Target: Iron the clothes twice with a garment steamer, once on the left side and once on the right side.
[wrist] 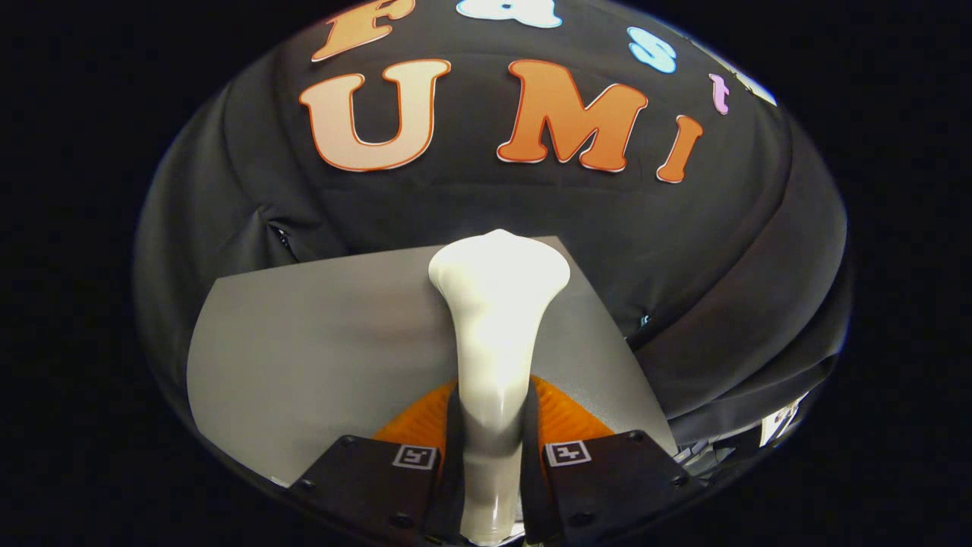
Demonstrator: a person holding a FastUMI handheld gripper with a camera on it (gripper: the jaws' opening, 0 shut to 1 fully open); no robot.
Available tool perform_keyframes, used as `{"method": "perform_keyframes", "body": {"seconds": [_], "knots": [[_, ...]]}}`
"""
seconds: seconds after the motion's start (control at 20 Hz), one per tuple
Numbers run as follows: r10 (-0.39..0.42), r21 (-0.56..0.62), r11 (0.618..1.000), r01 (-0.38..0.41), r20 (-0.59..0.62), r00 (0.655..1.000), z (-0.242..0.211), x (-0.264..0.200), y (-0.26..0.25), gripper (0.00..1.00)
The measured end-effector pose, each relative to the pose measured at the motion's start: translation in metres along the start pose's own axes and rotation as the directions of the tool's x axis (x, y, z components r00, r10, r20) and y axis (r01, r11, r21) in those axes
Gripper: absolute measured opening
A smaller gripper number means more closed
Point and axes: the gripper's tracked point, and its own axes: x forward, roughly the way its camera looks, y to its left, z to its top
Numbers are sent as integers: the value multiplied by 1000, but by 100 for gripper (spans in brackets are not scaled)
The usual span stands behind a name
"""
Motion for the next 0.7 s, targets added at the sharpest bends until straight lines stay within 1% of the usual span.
{"method": "perform_keyframes", "body": {"seconds": [0.05,0.15,0.25,0.45,0.5,0.55,0.7], "knots": [[11,19,1000,-12,15,1000,1,-6,0,33],[16,55,998,-19,46,999,2,-10,-6,33],[31,66,997,-35,71,997,4,-19,-7,33],[64,5,998,-65,126,990,10,-43,2,33],[59,-11,998,-58,140,988,10,-50,3,33],[56,-31,998,-52,144,988,5,-55,3,33],[79,-61,996,-69,165,983,-7,-70,5,32]]}}
